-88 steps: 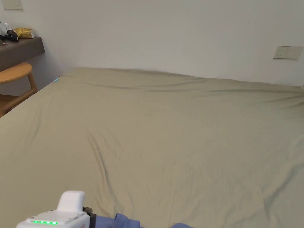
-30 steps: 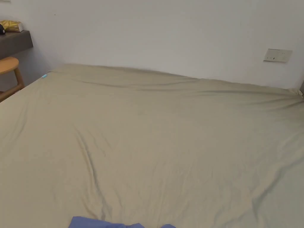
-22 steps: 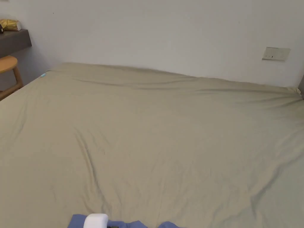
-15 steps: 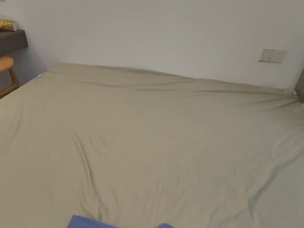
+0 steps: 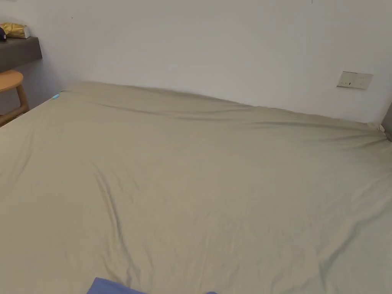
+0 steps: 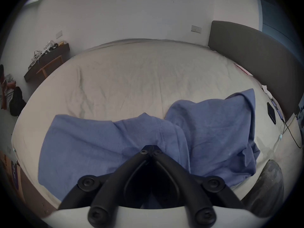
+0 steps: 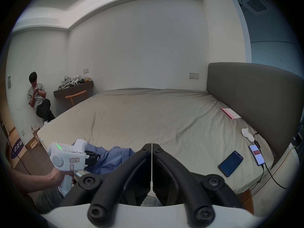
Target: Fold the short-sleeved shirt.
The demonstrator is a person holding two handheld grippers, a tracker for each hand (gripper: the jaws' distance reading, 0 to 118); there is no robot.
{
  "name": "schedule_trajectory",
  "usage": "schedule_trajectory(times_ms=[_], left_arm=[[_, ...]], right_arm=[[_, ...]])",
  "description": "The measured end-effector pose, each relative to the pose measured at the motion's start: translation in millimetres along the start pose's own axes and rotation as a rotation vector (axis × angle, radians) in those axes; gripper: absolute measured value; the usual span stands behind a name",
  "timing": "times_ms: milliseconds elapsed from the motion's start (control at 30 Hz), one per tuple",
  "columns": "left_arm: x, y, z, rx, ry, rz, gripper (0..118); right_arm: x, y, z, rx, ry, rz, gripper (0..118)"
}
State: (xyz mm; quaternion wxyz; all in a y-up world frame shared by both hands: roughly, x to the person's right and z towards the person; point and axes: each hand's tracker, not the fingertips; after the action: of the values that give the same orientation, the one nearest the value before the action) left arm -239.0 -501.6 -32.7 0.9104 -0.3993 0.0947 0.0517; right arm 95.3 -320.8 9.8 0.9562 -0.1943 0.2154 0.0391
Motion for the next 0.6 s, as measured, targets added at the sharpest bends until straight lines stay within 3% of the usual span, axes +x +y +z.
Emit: schedule_trajectory(times_ms=[333, 500, 600], left_arm=[[-100.5, 49.7, 93.8, 0.199, -0.003, 0.174, 0], [-178.7, 45.9, 142.9, 0.252, -0.11, 0.371, 0], [-201.6, 32.9, 171.3, 0.292, -0.007, 0.368, 0]], right_arm=[[-9.4, 9.3, -2.7, 0.042, 0.037, -0.008, 2], [-20.0, 11.7, -10.0, 0.062, 0.082, -0.008, 2], [-30.6, 12.1, -16.8, 0.07, 0.102, -0.015, 2]])
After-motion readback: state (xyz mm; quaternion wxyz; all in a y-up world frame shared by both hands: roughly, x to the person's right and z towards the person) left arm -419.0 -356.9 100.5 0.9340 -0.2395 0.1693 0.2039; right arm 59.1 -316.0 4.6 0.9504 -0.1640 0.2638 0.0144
